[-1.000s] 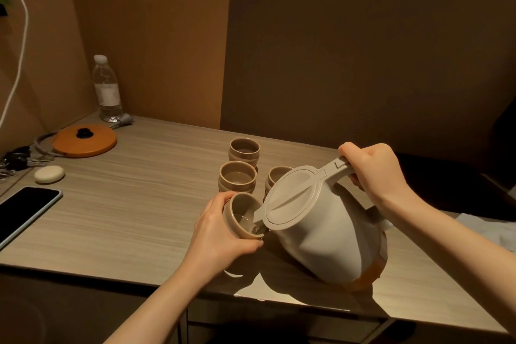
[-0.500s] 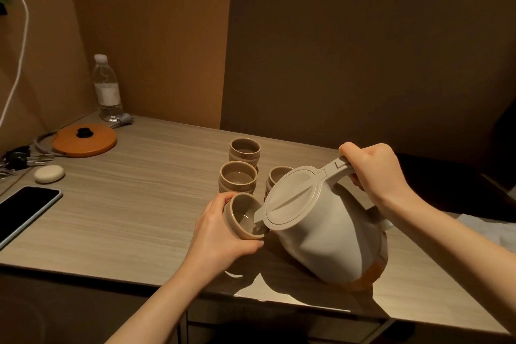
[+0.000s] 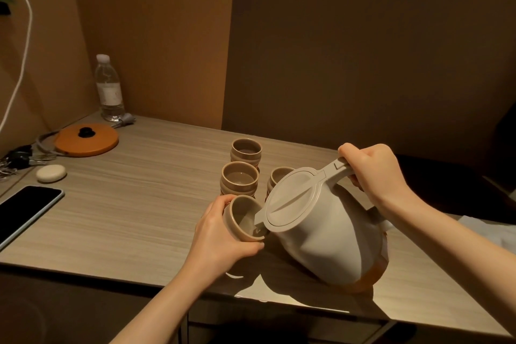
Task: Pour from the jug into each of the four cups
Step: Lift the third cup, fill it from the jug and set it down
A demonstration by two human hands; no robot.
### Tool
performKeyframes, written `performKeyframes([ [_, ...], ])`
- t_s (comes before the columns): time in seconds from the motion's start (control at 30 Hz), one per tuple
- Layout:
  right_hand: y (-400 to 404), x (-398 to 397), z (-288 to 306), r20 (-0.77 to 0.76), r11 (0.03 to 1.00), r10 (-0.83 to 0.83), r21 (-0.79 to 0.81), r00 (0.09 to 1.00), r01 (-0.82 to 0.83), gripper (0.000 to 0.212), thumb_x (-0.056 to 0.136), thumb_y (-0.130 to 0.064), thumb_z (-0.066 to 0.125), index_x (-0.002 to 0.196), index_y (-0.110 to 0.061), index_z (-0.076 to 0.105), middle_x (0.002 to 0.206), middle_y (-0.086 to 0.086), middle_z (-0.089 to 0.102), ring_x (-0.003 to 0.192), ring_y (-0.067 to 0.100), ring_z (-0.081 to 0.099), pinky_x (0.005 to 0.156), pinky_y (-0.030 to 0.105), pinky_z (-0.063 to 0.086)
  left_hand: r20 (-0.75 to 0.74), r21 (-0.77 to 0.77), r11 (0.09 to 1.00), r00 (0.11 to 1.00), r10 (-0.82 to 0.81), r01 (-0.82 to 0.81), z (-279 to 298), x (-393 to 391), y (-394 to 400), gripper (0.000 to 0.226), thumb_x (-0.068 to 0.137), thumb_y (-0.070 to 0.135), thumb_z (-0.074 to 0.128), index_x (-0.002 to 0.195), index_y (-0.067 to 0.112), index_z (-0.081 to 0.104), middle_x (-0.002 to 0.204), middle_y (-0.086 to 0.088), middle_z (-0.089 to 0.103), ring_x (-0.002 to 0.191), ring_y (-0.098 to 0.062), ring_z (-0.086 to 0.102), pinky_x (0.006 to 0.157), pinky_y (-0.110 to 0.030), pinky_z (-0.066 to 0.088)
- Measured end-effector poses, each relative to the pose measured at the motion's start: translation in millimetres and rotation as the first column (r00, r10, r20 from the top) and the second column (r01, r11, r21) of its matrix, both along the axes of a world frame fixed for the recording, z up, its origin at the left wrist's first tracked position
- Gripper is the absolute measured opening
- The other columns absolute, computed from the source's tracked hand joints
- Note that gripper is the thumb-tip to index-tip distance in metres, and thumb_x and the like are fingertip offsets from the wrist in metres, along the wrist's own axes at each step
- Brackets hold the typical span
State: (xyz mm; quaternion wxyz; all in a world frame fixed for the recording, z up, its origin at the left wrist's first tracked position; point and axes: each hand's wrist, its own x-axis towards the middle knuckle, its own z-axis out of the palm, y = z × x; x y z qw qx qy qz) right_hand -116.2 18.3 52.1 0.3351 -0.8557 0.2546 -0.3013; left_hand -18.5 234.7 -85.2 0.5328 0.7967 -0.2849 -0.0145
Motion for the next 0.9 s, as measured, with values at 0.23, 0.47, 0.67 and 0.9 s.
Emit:
performKeyframes([
  [0.23, 0.0, 0.8, -0.1, -0.006, 1.0, 0.003, -0.006, 1.0, -0.003, 0.05, 0.072, -0.046, 0.047, 0.041, -0.006, 0.051, 0.043, 0.006, 0.046, 0.05, 0.024, 0.044, 0.068, 0.055, 0.049, -0.024, 0.0, 1.0, 1.0, 0.003, -0.003, -0.1, 0.0, 1.2, 0.088, 0.041, 0.038, 0.093, 0.116, 0.037, 0.047, 0.111, 0.019, 0.057, 0.104, -0.002, 0.054, 0.08, -0.016, 0.041],
  [0.47, -1.9, 2.9, -1.6, -0.017, 1.0, 0.003, -0.02, 1.0, -0.004, 0.054, 0.073, -0.046, 0.048, 0.049, 0.001, 0.054, 0.044, 0.007, 0.05, 0.051, 0.025, 0.047, 0.069, 0.054, 0.05, -0.034, 0.005, 1.0, 0.999, 0.003, -0.003, -1.8, -0.6, 1.1, 0.088, 0.043, 0.039, 0.093, 0.117, 0.037, 0.046, 0.112, 0.018, 0.057, 0.104, -0.004, 0.055, 0.079, -0.015, 0.043],
  [0.67, 0.6, 2.9, -0.4, -0.012, 1.0, 0.01, -0.023, 1.0, -0.01, 0.05, 0.074, -0.044, 0.048, 0.041, -0.007, 0.052, 0.043, 0.007, 0.048, 0.049, 0.025, 0.044, 0.067, 0.054, 0.049, -0.045, -0.005, 1.0, 0.999, 0.002, -0.003, -3.0, -0.3, 2.7, 0.087, 0.042, 0.04, 0.092, 0.115, 0.039, 0.045, 0.11, 0.018, 0.057, 0.103, -0.003, 0.055, 0.079, -0.016, 0.043],
  [0.9, -0.9, 5.7, -2.4, 0.004, 0.999, 0.027, -0.03, 1.0, -0.027, 0.05, 0.078, -0.042, 0.05, 0.039, -0.011, 0.054, 0.042, 0.006, 0.049, 0.05, 0.024, 0.047, 0.064, 0.048, 0.047, -0.06, -0.012, 1.0, 0.998, 0.0, 0.0, -5.0, -0.1, 3.2, 0.088, 0.042, 0.04, 0.092, 0.116, 0.039, 0.045, 0.112, 0.017, 0.057, 0.105, -0.005, 0.055, 0.083, -0.021, 0.046],
])
